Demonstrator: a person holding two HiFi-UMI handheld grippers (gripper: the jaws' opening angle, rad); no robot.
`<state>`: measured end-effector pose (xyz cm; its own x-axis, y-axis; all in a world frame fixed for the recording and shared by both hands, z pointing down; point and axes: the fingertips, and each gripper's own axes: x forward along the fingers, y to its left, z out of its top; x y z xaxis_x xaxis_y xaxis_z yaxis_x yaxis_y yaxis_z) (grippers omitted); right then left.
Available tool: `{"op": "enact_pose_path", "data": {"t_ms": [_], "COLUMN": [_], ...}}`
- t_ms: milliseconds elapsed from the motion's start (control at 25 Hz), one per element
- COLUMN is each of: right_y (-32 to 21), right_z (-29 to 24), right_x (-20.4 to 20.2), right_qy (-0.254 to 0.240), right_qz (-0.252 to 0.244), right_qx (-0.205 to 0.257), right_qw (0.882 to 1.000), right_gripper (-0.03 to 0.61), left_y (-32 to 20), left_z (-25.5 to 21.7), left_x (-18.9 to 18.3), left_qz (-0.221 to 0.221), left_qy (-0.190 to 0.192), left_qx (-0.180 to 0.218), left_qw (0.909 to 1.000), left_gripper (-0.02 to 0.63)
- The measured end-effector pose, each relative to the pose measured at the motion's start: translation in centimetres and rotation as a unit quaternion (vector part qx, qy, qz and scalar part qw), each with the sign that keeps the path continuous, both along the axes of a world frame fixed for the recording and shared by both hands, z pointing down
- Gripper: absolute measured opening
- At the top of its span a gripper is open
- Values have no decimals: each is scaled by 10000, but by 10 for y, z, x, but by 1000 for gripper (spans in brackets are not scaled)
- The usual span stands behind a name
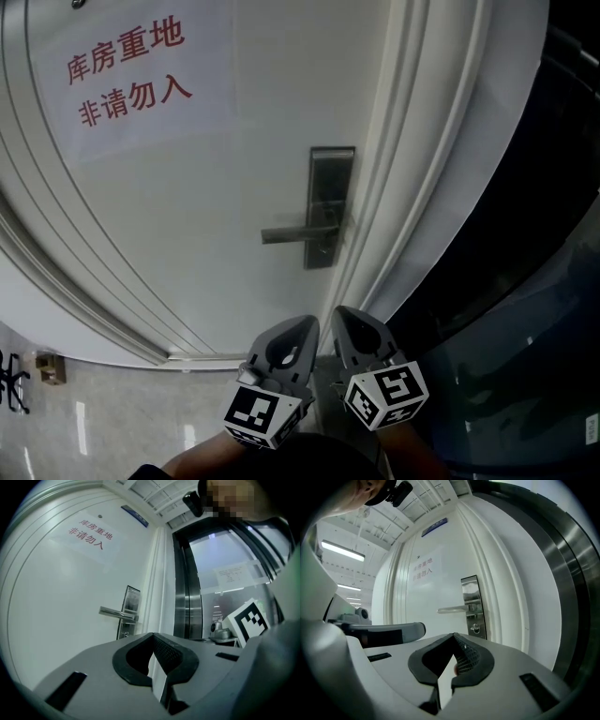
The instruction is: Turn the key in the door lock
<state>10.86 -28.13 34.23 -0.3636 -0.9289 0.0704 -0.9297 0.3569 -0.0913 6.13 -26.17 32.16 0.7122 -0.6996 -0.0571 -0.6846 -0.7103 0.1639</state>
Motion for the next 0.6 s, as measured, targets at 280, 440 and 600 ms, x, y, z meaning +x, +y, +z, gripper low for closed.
{"op": "enact_pose_path", "data": {"t_ms": [280,440,600], "right_y": [3,3,3], "right_z": [1,3,3], "right_x": [1,0,-1], "right_qy": [-21,-56,-107], "right_qz": [-8,-19,-14], "right_qx": [4,-16,-30], "right_qw": [10000,10000,9999], "right_gripper": [14,14,14], "left_y": [4,5,5], "left_z": [2,2,3], "left_x": [3,3,3], "left_qz": [-14,-19,-3], "left_qy": [-35,-37,-44], "left_qx": [16,30,22], "left_qw": [10000,10000,10000], "left_gripper": [5,5,5]}}
